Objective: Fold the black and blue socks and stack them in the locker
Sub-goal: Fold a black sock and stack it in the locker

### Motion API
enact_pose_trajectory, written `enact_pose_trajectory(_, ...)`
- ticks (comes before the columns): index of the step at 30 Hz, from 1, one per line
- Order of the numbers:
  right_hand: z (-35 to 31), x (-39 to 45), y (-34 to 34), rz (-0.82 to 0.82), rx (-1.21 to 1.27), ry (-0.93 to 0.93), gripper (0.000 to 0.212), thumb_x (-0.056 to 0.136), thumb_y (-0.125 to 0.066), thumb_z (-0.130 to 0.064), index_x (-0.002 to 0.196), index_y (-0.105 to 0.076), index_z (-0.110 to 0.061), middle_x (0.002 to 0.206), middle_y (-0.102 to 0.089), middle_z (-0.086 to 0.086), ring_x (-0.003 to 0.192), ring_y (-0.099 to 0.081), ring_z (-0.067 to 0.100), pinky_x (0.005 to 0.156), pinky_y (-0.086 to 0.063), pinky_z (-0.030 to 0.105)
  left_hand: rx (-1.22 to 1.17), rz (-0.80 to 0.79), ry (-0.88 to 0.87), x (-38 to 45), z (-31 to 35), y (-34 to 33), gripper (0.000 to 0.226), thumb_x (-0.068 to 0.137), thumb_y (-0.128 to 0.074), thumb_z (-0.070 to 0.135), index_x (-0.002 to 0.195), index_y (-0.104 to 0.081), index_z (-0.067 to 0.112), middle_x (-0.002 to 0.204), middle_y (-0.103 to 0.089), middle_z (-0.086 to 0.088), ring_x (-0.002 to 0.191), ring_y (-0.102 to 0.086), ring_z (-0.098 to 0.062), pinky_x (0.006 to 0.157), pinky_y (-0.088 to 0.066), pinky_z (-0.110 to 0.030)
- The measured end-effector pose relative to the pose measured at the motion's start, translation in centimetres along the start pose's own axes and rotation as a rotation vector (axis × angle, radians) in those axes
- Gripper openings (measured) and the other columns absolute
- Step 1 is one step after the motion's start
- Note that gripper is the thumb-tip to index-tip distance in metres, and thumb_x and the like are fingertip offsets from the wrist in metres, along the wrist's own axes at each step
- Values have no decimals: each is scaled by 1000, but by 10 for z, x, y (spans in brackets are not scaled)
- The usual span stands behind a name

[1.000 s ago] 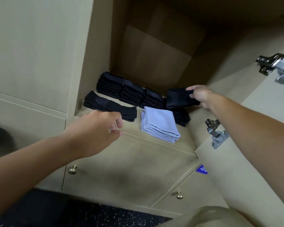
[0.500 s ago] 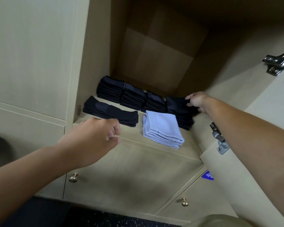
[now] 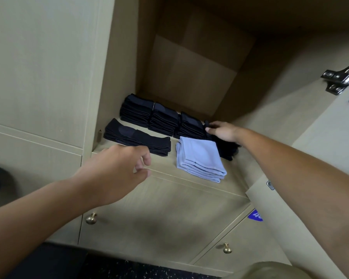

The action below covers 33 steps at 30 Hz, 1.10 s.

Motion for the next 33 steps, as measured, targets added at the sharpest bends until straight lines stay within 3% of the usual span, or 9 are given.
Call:
enact_pose_trajectory(3,2,2,-15,-80,-4,-18,62,106,-40,-49,161,-23,-25,167,-21,1,153,-21,27,121,-19,39,-2,5,9,-2,-2,0,8,95,-60,45,101,-58,40,90,-66,24,83,-60,2,79,-54,-31)
enact_pose_trajectory(5,3,3,-17,-79,6,-20,62,107,-38,-49,161,-21,-24,168,-18,2,154,-20,28,121,-19,40,4,3,7,-2,-4,1,9,95,-60,46,101,-58,39,89,-66,23,82,-60,2,80,-54,-31)
enact_pose_trajectory(8,2,3,-11,-24,40,-6,60,105,-44,-49,157,-33,-21,161,-36,5,147,-35,29,115,-29,38,11,-3,8,-2,-8,3,10,95,-61,46,102,-59,39,89,-66,22,79,-60,2,75,-52,-28)
enact_pose_trajectory(14,-2,-21,7,324,-19,80,34,100,-61,-33,128,-63,-15,131,-65,9,123,-57,30,90,-40,26,25,-8,20,-4,-12,12,9,96,-62,44,101,-59,38,89,-67,20,79,-60,1,68,-46,-22)
enact_pose_trajectory(17,-11,-48,6,430,-50,174,25,99,-60,-25,121,-66,-15,121,-68,9,114,-61,29,90,-45,28,-14,-21,39,-6,-13,21,7,96,-62,42,99,-59,36,88,-66,19,78,-62,-1,72,-51,-28)
enact_pose_trajectory(22,-40,-97,-15,522,100,334,17,97,-59,-19,112,-68,-21,109,-69,-2,108,-61,20,95,-52,42,-47,-14,67,-12,-17,34,7,94,-65,41,93,-60,35,85,-66,18,75,-64,-3,75,-53,-32)
enact_pose_trajectory(27,-78,-151,-43,485,231,463,17,98,-58,-17,110,-66,-24,102,-65,-14,106,-59,11,92,-47,29,-49,-4,100,-19,-23,47,8,93,-68,38,91,-62,33,80,-67,16,78,-63,-5,79,-55,-35)
enact_pose_trajectory(33,-111,-191,-76,402,335,589,19,97,-58,-18,114,-64,-25,101,-64,-14,103,-57,12,90,-47,29,4,17,158,-30,-34,66,11,92,-70,39,90,-64,31,82,-69,15,78,-62,-5,77,-51,-31)
Point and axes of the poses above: each hand's wrist, its own x-axis towards the middle knuckle, its own y-axis out of the back of the hand, z = x × y, the point moved 3 cm from there along x, towards the middle knuckle
